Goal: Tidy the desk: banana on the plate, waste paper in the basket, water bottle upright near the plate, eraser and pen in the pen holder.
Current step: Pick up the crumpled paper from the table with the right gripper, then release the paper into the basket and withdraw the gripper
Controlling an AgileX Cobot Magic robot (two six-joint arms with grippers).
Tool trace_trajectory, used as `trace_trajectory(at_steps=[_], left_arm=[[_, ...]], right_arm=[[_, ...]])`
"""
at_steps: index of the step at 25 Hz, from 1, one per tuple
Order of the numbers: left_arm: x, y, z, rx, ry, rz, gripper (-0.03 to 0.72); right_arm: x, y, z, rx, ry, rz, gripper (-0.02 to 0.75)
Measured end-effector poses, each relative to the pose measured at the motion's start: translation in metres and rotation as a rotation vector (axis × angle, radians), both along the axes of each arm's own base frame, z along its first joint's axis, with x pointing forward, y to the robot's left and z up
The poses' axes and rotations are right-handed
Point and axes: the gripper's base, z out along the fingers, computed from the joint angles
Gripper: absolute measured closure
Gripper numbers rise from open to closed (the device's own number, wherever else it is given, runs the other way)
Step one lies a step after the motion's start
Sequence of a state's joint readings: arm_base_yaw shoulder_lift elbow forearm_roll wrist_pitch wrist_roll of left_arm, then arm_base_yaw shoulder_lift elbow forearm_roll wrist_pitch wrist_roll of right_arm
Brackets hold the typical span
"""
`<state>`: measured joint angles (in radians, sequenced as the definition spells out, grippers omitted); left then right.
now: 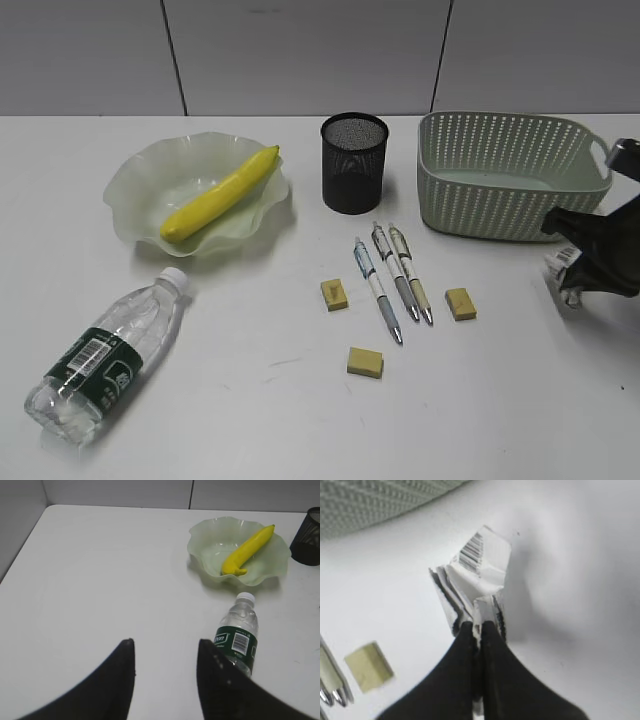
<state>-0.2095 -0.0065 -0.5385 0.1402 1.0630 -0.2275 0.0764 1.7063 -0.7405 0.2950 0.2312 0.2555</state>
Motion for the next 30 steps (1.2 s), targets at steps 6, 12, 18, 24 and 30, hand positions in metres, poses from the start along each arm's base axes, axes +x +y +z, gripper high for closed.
trace_trajectory(at_steps=[6,12,18,24,30], left_arm=[[0.0,0.0,0.0,0.0,0.0,0.0,0.379],[0.0,0.0,0.0,0.0,0.0,0.0,0.379],[0.0,0.0,0.0,0.0,0.0,0.0,0.379],[0.0,0.0,0.0,0.0,0.0,0.0,0.379],[0.0,0.0,0.0,0.0,0.0,0.0,0.379]], right_arm=[[-0.032,-0.01,0.075,-0.119,-0.419,0.081,0.725],[0.043,-0.004,0.121,-0.216,-0.602,0.174,0.7],[0.087,0.004,0.099,-0.248,-0.37,0.251,0.29],[0.079,0.022,0.116,-0.289,-0.388,0.366,0.197],[0.031,0.021,0.14,-0.323,-0.34,0.438,0.231]])
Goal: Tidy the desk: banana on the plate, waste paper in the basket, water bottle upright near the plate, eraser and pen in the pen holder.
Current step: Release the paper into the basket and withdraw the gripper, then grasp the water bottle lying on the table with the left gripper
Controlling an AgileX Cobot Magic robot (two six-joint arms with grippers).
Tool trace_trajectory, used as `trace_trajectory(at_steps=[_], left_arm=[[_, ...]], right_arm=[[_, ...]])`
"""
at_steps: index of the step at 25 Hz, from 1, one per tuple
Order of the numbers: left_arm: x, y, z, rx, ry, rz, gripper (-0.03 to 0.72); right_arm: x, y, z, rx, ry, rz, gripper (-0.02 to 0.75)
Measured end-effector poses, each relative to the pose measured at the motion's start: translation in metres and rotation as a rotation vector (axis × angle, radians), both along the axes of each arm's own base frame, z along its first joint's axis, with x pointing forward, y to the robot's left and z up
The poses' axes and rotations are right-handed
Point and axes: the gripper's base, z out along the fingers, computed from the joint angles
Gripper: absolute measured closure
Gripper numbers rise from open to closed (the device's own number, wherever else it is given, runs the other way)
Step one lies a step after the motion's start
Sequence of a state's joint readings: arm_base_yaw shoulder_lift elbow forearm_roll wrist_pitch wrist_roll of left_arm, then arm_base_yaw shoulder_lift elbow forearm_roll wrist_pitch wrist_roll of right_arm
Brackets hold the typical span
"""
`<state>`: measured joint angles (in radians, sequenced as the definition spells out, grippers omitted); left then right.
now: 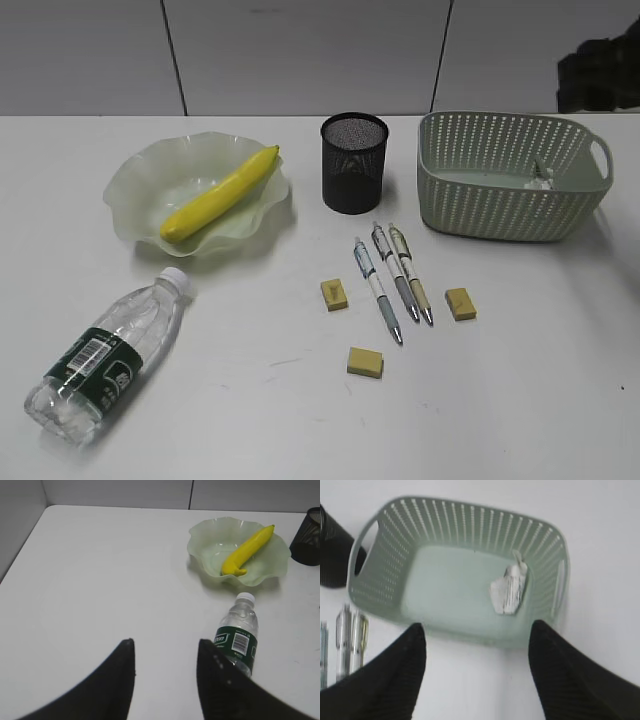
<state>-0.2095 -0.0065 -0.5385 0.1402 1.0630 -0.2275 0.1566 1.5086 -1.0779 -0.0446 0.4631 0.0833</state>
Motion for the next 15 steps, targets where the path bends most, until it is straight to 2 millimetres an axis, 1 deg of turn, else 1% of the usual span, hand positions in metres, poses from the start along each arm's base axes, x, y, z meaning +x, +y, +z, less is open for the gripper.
trace_trajectory(at_steps=[1,2,4,6,8,9,12,13,15], left_arm=[[0.0,0.0,0.0,0.0,0.0,0.0,0.379],[0.0,0.0,0.0,0.0,-0.001,0.0,0.379],[0.002,0.0,0.0,0.002,0.01,0.0,0.379],[0.008,-0.002,0.001,0.009,0.043,0.0,0.379],[0.017,-0.004,0.0,0.022,0.103,0.0,0.379],[0.023,-0.005,0.0,0.03,0.138,0.0,0.374],[0.041,-0.009,0.0,0.059,0.226,-0.01,0.337],[0.046,-0.01,0.002,0.068,0.232,-0.02,0.319],[0.059,-0.015,0.008,0.087,0.231,-0.055,0.27]], right_arm=[[-0.02,-0.003,0.007,-0.008,0.007,0.004,0.232],[-0.037,-0.006,0.009,-0.019,0.028,0.008,0.232],[-0.081,-0.014,0.014,-0.031,0.065,0.01,0.234],[-0.13,-0.022,0.025,-0.038,0.071,0.007,0.233],[-0.176,-0.03,0.029,-0.038,0.063,0.003,0.234],[-0.203,-0.034,0.035,-0.033,0.024,0.0,0.234],[-0.263,-0.044,0.038,-0.022,-0.064,0.0,0.234],[-0.283,-0.047,0.039,-0.015,-0.108,0.001,0.234],[-0.315,-0.052,0.038,-0.002,-0.191,0.001,0.234]])
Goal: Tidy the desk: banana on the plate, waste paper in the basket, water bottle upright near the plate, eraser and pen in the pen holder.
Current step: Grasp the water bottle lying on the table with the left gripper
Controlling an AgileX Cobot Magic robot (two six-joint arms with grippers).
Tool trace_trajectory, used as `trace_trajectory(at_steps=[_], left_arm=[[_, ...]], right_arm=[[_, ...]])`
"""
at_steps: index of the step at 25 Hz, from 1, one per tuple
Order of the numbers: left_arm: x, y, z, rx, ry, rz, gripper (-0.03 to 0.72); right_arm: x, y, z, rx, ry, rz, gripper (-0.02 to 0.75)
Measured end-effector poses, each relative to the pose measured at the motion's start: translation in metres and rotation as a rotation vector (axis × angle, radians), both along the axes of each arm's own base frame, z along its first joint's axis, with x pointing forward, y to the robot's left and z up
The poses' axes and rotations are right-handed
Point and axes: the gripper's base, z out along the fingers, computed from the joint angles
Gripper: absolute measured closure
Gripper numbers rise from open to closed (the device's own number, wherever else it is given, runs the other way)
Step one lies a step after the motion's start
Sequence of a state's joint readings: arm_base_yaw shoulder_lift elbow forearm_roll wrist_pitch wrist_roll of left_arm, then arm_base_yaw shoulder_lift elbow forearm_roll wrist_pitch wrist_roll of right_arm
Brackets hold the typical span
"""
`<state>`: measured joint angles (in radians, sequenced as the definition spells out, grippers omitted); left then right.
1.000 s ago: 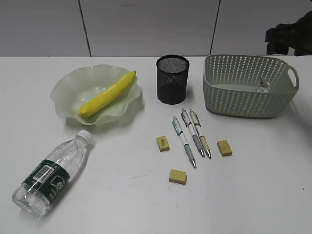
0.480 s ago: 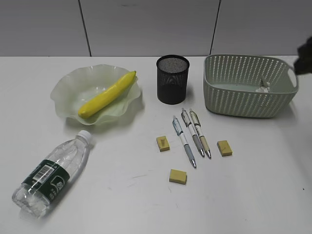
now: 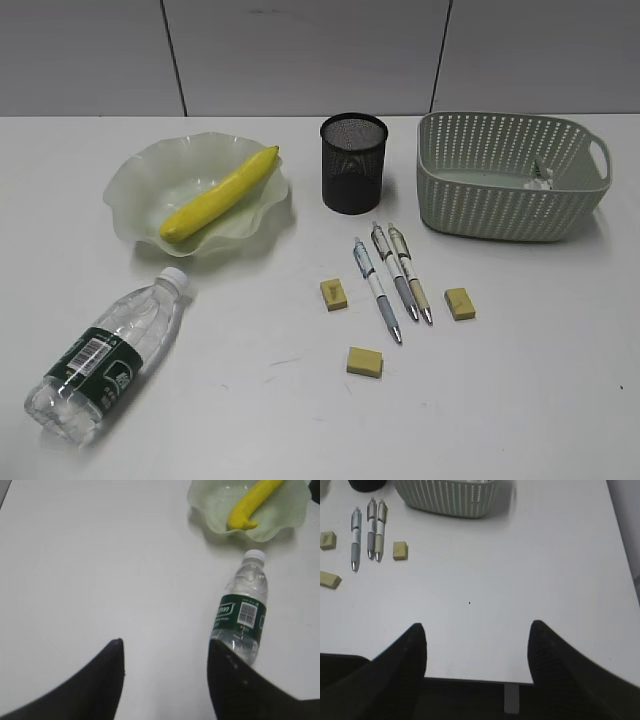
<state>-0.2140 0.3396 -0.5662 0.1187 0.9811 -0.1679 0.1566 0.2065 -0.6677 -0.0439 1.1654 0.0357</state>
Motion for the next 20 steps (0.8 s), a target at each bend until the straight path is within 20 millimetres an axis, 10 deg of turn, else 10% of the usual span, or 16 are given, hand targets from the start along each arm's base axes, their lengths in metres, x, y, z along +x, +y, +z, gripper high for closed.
trace_trajectory(at_steps=[5,12,20], left_arm=[[0.055,-0.021,0.0,-0.004,0.07,-0.107,0.154],[0.148,-0.053,-0.04,0.021,0.328,-0.199,0.139],[0.203,-0.122,-0.085,0.116,0.433,-0.396,0.126]], right_arm=[[-0.041,-0.006,-0.009,0.017,-0.15,0.003,0.234],[-0.028,0.0,-0.033,0.035,-0.07,0.041,0.239],[-0.022,0.001,-0.031,0.046,-0.14,0.047,0.239]])
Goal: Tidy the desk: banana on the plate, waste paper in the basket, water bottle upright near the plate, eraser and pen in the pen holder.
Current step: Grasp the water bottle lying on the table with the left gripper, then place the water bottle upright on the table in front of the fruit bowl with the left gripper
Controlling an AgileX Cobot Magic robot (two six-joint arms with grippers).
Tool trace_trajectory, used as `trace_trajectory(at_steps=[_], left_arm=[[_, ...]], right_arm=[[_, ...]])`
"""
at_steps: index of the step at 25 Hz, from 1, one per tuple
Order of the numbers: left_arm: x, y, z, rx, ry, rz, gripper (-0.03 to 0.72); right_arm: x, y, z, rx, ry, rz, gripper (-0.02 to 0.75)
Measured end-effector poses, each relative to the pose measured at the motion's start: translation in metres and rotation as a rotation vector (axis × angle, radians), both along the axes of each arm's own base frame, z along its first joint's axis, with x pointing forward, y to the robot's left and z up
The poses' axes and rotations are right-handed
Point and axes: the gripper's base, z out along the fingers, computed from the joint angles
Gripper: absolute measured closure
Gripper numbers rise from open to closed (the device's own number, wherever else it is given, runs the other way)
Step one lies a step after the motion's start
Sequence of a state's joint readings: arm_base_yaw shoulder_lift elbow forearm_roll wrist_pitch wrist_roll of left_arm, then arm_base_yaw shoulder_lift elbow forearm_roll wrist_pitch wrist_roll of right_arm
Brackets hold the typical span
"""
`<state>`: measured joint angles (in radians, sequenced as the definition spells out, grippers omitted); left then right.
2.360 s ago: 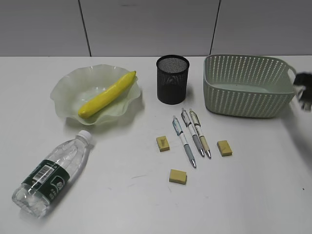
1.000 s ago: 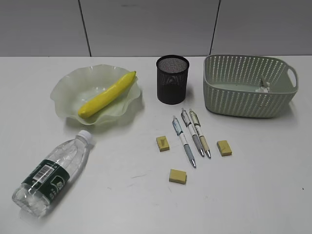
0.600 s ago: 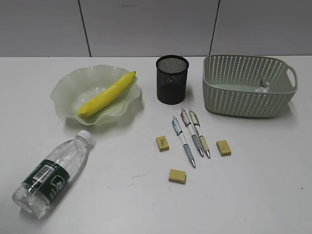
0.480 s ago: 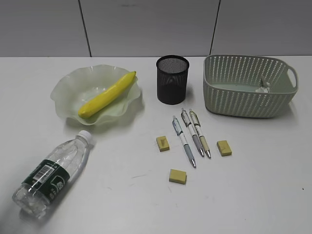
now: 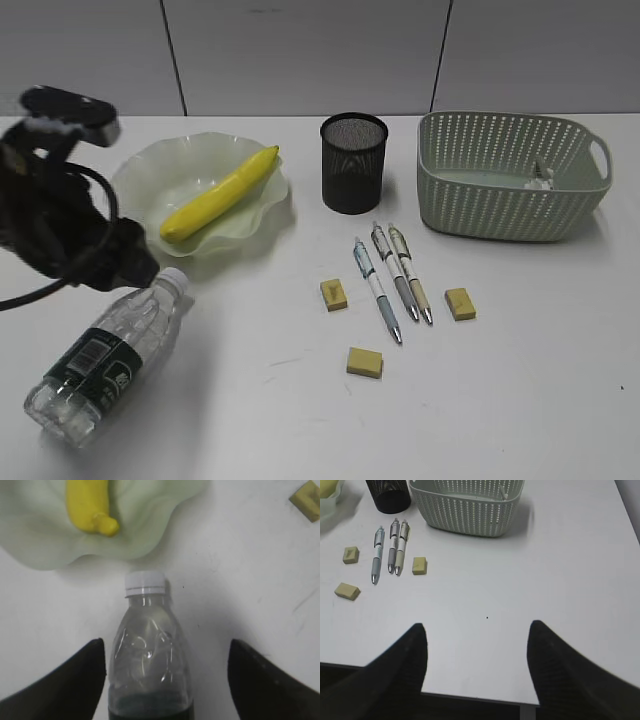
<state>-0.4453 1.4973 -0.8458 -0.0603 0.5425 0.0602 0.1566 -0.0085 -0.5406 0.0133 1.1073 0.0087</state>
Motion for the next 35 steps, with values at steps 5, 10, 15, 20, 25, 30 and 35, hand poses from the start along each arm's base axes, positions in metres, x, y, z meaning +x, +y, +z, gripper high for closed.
trace_trajectory(at_steps=[5,10,15,20,25,30,35], left_arm=[[0.027,-0.016,-0.032,0.046,0.076,-0.016,0.099],[0.044,-0.023,-0.053,0.086,0.109,-0.032,0.097],[0.052,-0.027,-0.072,0.113,0.156,-0.034,0.115],[0.05,-0.026,-0.086,0.131,0.224,0.005,0.334],[0.042,-0.023,-0.061,0.056,0.139,0.043,0.328],[0.011,-0.007,-0.012,-0.105,-0.156,0.062,0.328],[-0.022,0.013,0.0,-0.3,-0.557,0.09,0.328]], right_arm=[[0.005,0.002,-0.005,0.018,-0.016,0.004,0.239],[0.006,0.003,-0.004,0.03,-0.026,0.009,0.239],[0.006,0.003,-0.004,0.031,-0.026,0.009,0.239],[0.006,0.003,-0.004,0.032,-0.025,0.01,0.239],[0.006,0.003,-0.004,0.033,-0.026,0.009,0.24],[0.006,0.003,-0.004,0.033,-0.026,0.009,0.24],[0.006,0.003,-0.004,0.033,-0.026,0.009,0.24]])
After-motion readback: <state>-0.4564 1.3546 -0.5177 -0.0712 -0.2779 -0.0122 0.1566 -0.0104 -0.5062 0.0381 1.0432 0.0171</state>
